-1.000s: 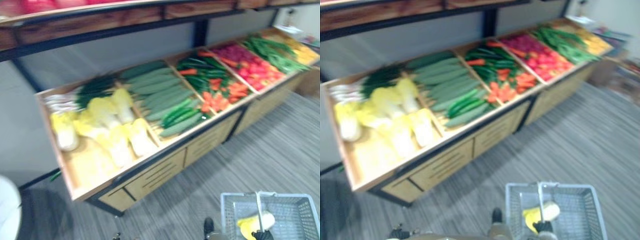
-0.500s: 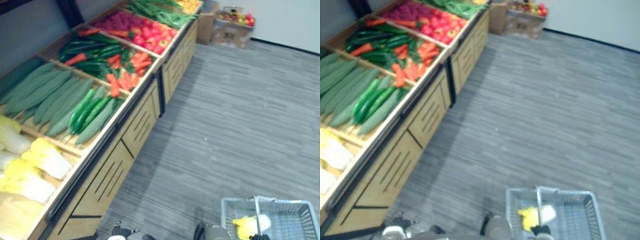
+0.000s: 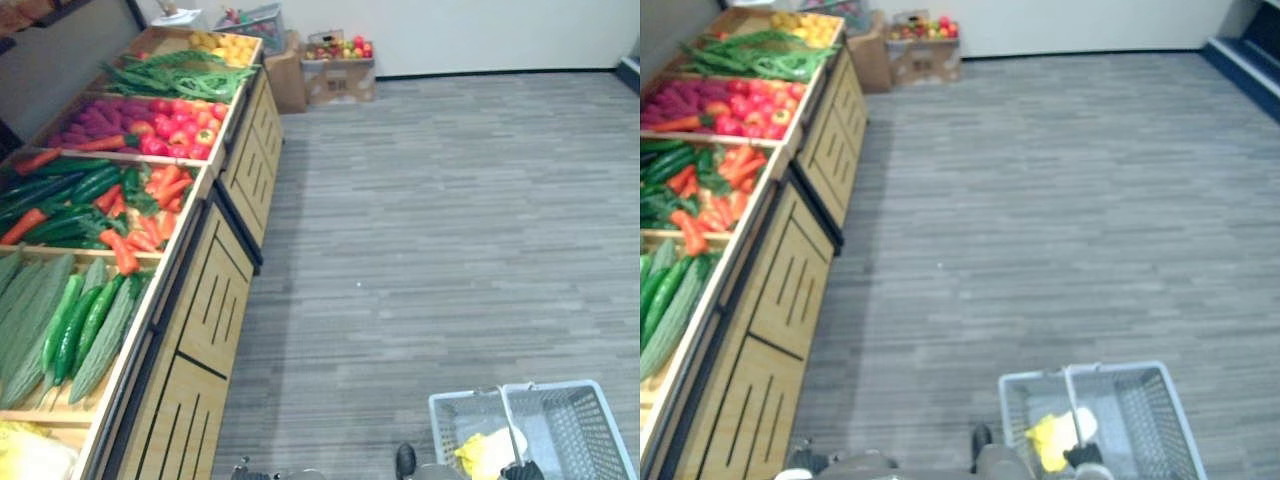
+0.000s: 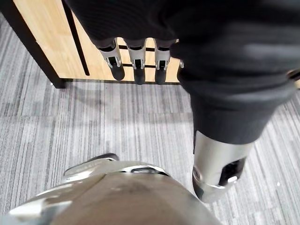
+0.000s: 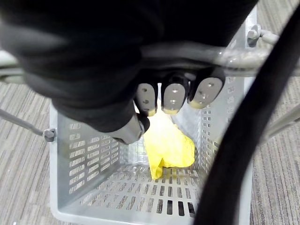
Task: Pick vegetable in the basket
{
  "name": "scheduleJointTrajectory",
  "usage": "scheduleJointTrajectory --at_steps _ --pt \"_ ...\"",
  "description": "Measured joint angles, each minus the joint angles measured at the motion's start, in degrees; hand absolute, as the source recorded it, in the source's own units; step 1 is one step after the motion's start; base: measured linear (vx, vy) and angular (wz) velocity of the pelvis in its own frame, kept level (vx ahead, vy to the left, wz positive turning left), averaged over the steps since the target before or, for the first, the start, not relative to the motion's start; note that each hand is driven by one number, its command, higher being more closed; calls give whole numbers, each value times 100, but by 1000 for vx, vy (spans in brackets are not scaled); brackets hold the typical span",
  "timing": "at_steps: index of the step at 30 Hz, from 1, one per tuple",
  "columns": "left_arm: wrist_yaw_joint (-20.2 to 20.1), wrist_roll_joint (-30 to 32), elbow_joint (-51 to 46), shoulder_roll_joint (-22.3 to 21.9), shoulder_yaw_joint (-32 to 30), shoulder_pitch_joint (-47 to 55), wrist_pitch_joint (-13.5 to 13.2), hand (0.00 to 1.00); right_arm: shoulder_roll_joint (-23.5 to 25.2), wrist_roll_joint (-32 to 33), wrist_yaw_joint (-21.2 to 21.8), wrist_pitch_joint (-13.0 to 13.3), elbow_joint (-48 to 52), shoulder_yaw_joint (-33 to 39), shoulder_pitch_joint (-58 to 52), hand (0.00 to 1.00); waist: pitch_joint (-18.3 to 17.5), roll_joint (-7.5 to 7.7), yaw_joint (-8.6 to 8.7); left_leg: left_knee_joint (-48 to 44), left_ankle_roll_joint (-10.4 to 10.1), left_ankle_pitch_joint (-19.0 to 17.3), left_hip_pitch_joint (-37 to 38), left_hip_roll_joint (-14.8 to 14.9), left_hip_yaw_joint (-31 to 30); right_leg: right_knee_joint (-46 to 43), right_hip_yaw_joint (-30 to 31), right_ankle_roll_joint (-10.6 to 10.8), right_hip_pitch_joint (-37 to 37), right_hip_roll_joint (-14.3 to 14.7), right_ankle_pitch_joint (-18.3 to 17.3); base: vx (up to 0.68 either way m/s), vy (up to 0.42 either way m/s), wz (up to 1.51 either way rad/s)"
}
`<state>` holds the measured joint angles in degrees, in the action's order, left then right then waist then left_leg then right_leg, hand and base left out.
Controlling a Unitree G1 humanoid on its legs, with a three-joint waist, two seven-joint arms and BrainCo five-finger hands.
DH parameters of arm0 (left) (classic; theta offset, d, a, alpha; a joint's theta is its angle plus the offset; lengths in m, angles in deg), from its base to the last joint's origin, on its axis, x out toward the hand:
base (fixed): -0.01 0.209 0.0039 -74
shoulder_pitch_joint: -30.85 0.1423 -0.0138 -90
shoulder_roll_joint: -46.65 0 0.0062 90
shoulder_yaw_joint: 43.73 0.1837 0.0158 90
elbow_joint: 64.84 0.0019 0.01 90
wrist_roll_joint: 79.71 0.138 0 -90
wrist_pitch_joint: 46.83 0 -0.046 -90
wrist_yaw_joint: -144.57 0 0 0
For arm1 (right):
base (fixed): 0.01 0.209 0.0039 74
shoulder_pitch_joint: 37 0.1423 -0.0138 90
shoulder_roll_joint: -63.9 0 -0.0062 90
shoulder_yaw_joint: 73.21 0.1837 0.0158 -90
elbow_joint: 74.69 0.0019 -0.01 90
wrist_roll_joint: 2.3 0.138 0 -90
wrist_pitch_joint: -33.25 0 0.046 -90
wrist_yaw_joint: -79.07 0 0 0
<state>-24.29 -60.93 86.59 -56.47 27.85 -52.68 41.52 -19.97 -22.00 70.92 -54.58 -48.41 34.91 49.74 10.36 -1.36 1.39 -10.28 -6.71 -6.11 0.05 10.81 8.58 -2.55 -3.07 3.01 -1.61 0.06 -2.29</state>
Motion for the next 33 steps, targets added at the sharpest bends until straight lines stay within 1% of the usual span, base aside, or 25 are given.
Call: scheduleJointTrajectory --at_steps 1,2,3,5,9,11,12,13,14,15,16,17,18,20,22,23,24,25,26,27,28,30,31,32,33 --pt "-1 1 6 -15 1 10 -9 0 -16 0 -2 1 -1 0 -21 100 -17 -66 -13 92 -56 -61 21 25 -32 26 57 38 -31 47 25 5 242 -48" --pt "-4 4 9 7 3 -8 -13 0 2 6 0 2 -1 3 -16 100 -67 -84 -6 274 -48 -207 28 -22 -7 185 86 100 -54 -22 80 25 264 -30" --pt "-2 5 -5 28 7 -13 -30 0 32 8 5 15 0 4 -25 100 -81 -33 -3 311 -24 -204 -24 -86 52 283 96 156 -48 -94 151 35 303 -31" --pt "-9 7 21 139 30 10 -27 0 98 27 8 76 -5 3 -81 100 -111 132 -10 445 114 -189 24 -369 243 540 162 262 -45 -365 426 81 255 -30" --pt "-12 7 8 212 253 -1 -38 0 62 62 0 76 -6 37 -160 100 -139 85 -4 642 189 -207 208 -680 381 559 249 332 -20 -637 447 114 154 -13" --pt "-12 7 3 224 289 -22 -40 0 69 58 5 75 -7 60 -158 100 -140 76 -5 609 257 -252 250 -723 409 373 252 457 -54 -690 344 87 99 -7" --pt "-11 7 -1 224 355 -23 -47 0 70 59 10 76 -5 69 -148 100 -131 70 -9 601 326 -301 322 -731 445 8 233 484 -153 -709 171 74 85 -9" --pt "-12 7 3 224 472 -23 -44 0 80 60 12 82 10 76 -124 100 -114 73 -28 548 410 -395 362 -730 484 -683 197 494 -418 -728 -86 39 52 -12" --pt "-14 5 3 219 526 -26 -44 0 83 60 9 87 21 88 -106 100 -92 74 -36 518 416 -435 412 -730 506 -1149 188 459 -606 -741 -195 10 50 -15" --pt "-18 5 5 212 595 -27 -42 0 91 60 9 94 32 117 -74 100 -40 78 -43 508 446 -469 513 -734 533 -1935 161 389 -909 -771 -270 -3 45 -2" --pt "-17 5 2 252 668 -12 -39 0 122 62 13 99 47 117 -77 100 24 131 -29 533 501 -514 688 -782 517 -2837 69 368 -1217 -874 -278 26 39 7" --pt "-15 6 0 312 689 -15 -33 0 181 83 12 100 49 110 -132 100 39 168 0 582 545 -559 865 -825 501 -3423 -1 318 -1433 -1013 -359 49 14 12" --pt "-13 5 3 344 686 -6 -30 0 227 132 18 101 51 98 -139 100 39 214 -8 607 571 -608 970 -829 493 -3570 -41 192 -1480 -1033 -451 88 -6 6" --pt "-11 5 5 379 683 -27 -27 0 302 179 71 108 51 18 -129 100 48 249 -4 610 572 -693 1008 -774 482 -3247 -202 138 -1624 -1002 -485 133 -49 -2" --pt "-9 4 10 355 670 -113 -23 0 316 222 98 109 51 2 -113 100 107 178 5 609 498 -781 1005 -611 463 -2385 -404 195 -1737 -881 -412 209 -121 0" --pt "-9 4 10 316 651 -176 -23 0 326 248 103 101 47 69 -129 100 147 134 12 610 399 -864 1042 -490 409 -1666 -432 322 -1740 -796 -240 314 -197 18" --pt "-9 4 8 277 550 -229 -28 0 365 278 106 84 33 181 -178 100 157 160 18 616 259 -958 1105 -409 331 -968 -413 340 -1717 -792 28 346 -225 24" --pt "-8 4 8 272 474 -252 -31 0 384 280 106 64 20 217 -206 100 164 195 19 623 180 -1017 1128 -381 295 -717 -401 378 -1710 -808 167 382 -287 33" --pt "-9 4 8 226 331 -288 -31 0 416 282 108 15 5 346 -268 100 158 198 29 628 58 -1161 1215 -255 176 -777 -449 358 -1706 -765 747 406 -317 38" --pt "-14 4 6 71 217 -339 -37 0 394 282 113 -41 3 461 -310 100 141 44 50 658 52 -1250 1252 20 83 -1223 -564 169 -1855 -557 566 413 -311 36" --pt "-19 9 5 21 203 -353 -48 0 408 282 107 -50 4 548 -318 100 102 -47 35 645 -14 -1158 1254 75 30 -1428 -632 132 -1950 -488 364 369 -221 14" --pt "-11 5 -30 -34 -10 -346 -69 0 438 281 115 -60 11 678 -225 100 108 -47 18 437 -178 -615 1172 268 -175 -2022 -770 -174 -2080 -385 -70 459 -313 2" --pt "-11 5 -44 -36 -9 -347 -70 0 440 278 113 -60 11 694 -233 100 106 -45 20 309 -165 -483 1129 289 -251 -2065 -831 -197 -2026 -389 -180 527 -404 26" --pt "-10 -5 -94 -50 -9 -348 -75 0 446 277 114 -60 9 721 -261 100 106 -44 13 41 -178 -271 1026 324 -366 -2051 -933 -259 -1885 -404 -300 450 -305 57" --pt "-10 -38 -122 -59 -16 -348 -81 0 465 278 111 -60 11 741 -312 100 108 -38 13 -693 -230 83 729 373 -602 -1949 -1100 -329 -1544 -445 -480 442 -293 60"
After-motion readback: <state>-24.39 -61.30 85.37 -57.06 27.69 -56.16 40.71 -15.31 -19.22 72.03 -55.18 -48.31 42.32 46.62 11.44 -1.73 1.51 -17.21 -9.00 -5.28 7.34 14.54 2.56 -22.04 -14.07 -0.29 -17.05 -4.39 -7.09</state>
